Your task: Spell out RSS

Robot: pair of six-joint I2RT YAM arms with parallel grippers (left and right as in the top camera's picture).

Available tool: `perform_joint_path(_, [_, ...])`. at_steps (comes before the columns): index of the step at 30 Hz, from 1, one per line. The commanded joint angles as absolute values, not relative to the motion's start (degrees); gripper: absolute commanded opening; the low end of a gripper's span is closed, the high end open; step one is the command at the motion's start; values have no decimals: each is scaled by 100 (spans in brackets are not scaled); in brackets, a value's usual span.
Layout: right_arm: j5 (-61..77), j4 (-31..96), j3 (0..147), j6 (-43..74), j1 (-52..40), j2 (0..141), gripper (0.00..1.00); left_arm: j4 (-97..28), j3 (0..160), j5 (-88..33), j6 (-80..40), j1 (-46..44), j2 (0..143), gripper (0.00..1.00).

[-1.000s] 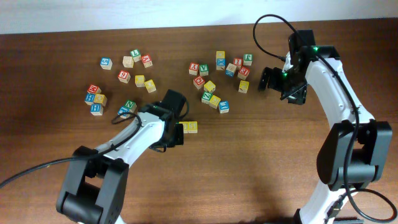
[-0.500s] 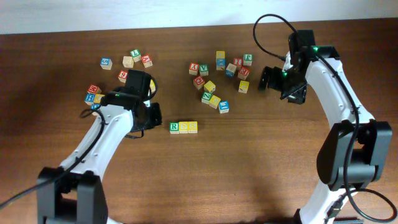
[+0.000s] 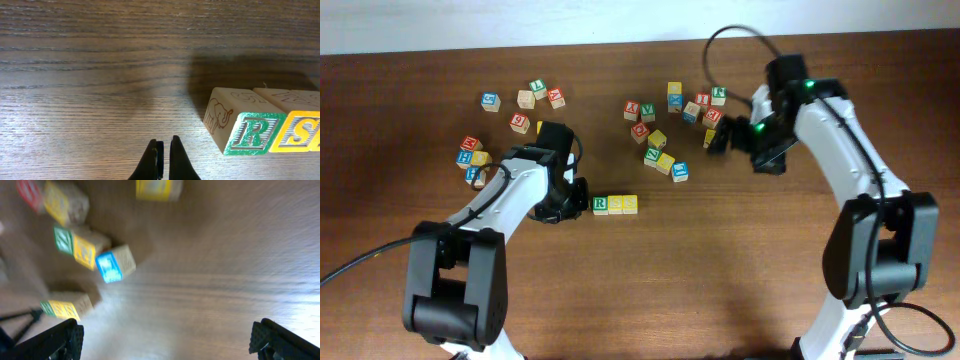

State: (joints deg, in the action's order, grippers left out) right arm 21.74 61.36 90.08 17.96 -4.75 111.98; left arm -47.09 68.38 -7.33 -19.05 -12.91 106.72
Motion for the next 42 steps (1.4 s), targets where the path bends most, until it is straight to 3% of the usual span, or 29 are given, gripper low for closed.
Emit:
perform_joint_path(1, [2141,6156,8691,1612,-803,11100,90,-4578,6904,-878,-1833,-1295,10881,0])
perform_joint_path(5, [2141,6158,8486,1656,-1079,11100,63,-4407,6904,-882,-1833,-1295,10982,0])
perform_joint_path(9, [2121,5918,8138,1815,-1413,11100,27,-4351,6904,-1020,-1833,-1295,10982,0])
perform_joint_path(11, [2121,5468,7835,2196,-1603,11102,13,-4333,6904,-1033,-1835,-1295,10982,0])
perform_joint_path(20, [2252,4143,7360,3135,-2303,11107,4,-4101,6904,-1184,-1966,-1295,10993,0])
perform_joint_path(42, [2381,3354,7352,3544,-2856,11474,4,-3975,6904,-1564,-2029,-1295,10993,0])
